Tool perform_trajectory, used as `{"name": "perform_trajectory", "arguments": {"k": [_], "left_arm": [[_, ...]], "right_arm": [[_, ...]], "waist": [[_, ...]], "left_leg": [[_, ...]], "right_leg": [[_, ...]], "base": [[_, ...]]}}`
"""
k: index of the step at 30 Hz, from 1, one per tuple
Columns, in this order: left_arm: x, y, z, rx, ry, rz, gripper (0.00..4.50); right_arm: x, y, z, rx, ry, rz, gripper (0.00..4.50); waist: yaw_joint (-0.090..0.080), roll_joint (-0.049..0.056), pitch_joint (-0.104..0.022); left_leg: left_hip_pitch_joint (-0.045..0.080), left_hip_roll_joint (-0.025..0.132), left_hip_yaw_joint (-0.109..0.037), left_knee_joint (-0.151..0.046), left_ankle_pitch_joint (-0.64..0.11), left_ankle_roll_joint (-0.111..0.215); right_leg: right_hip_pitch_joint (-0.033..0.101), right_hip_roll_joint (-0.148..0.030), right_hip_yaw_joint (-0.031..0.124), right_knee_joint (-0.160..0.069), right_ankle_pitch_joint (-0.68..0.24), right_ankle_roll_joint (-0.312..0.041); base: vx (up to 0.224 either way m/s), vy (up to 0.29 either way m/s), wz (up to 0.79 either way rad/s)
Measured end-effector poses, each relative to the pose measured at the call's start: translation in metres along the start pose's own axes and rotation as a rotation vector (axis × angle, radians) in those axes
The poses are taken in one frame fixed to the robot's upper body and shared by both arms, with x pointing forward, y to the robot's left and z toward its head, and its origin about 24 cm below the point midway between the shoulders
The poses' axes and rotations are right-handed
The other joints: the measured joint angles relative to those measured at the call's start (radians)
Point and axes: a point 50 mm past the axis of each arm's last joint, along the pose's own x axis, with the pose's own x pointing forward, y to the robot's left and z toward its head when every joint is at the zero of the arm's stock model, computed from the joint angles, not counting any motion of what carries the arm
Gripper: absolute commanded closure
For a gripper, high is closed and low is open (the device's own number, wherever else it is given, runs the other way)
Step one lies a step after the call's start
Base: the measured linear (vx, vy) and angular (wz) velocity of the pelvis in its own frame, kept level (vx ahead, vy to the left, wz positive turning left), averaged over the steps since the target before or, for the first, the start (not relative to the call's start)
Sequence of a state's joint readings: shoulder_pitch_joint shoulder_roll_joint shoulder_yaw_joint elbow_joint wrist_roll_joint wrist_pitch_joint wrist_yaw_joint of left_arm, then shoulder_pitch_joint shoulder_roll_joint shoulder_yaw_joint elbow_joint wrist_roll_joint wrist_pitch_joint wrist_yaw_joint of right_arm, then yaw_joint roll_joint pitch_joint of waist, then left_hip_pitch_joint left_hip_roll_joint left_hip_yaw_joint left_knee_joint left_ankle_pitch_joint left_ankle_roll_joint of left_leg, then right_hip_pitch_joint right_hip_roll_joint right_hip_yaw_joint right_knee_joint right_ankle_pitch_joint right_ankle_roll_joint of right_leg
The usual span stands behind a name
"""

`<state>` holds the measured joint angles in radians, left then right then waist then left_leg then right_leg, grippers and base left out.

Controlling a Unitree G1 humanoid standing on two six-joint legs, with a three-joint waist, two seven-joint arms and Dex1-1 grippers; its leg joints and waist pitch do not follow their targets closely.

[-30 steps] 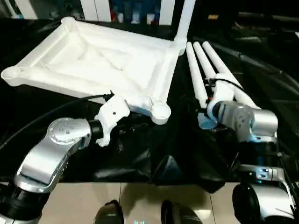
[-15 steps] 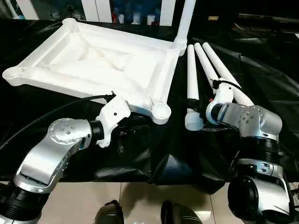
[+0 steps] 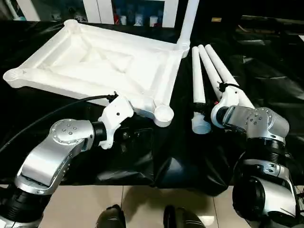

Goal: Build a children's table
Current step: Pick table leg

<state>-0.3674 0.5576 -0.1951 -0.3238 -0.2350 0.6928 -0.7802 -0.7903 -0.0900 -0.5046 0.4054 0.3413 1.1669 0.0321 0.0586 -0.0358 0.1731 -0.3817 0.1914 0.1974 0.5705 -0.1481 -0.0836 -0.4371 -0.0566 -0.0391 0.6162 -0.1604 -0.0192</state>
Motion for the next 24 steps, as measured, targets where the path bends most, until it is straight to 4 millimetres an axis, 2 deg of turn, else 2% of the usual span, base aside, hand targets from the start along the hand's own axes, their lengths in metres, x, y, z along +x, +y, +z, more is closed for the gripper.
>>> {"name": "perform_trajectory", "arguments": {"k": [3, 8, 14, 19, 24], "left_arm": [[0.003, 0.004, -0.001, -0.008, 0.005, 0.042, 1.86], [0.006, 0.009, 0.009, -0.078, -0.074, 0.094, 1.48], [0.011, 0.026, 0.021, -0.204, -0.185, 0.259, 0.96], [0.012, 0.030, 0.023, -0.263, -0.232, 0.292, 0.55], [0.014, 0.030, 0.034, -0.270, -0.314, 0.277, 0.10]], "right_arm": [[0.000, 0.000, 0.000, 0.002, 0.002, 0.000, 2.56], [0.001, -0.001, 0.000, 0.003, 0.003, -0.001, 2.61], [0.003, 0.002, -0.001, 0.027, -0.071, 0.040, 2.61], [-0.004, 0.006, 0.002, 0.017, -0.192, 0.099, 2.61], [-0.021, 0.017, 0.019, -0.009, -0.412, 0.181, 2.61]], "waist": [[0.001, 0.000, 0.000], [0.001, -0.001, -0.001], [0.000, -0.001, -0.001], [0.003, -0.001, -0.001], [0.005, -0.001, -0.001]], "left_leg": [[0.000, 0.000, 0.000, 0.001, 0.000, 0.000], [-0.001, 0.000, 0.000, 0.003, 0.000, 0.000], [-0.002, 0.000, -0.001, 0.004, 0.000, 0.000], [-0.005, 0.000, -0.001, 0.004, 0.001, 0.002], [-0.007, 0.000, 0.000, 0.005, 0.002, 0.005]], "right_leg": [[0.000, 0.000, 0.000, 0.000, 0.001, -0.001], [0.000, 0.000, 0.000, 0.000, 0.001, -0.001], [-0.001, 0.000, 0.000, 0.000, 0.003, -0.001], [-0.002, 0.000, -0.001, -0.001, 0.003, -0.001], [-0.002, 0.000, 0.000, -0.002, 0.003, -0.001]], "base": [[0.000, 0.000, 0.00], [0.000, 0.000, 0.00], [0.000, 0.000, 0.00], [0.000, 0.000, 0.00], [0.000, 0.000, 0.00]]}}
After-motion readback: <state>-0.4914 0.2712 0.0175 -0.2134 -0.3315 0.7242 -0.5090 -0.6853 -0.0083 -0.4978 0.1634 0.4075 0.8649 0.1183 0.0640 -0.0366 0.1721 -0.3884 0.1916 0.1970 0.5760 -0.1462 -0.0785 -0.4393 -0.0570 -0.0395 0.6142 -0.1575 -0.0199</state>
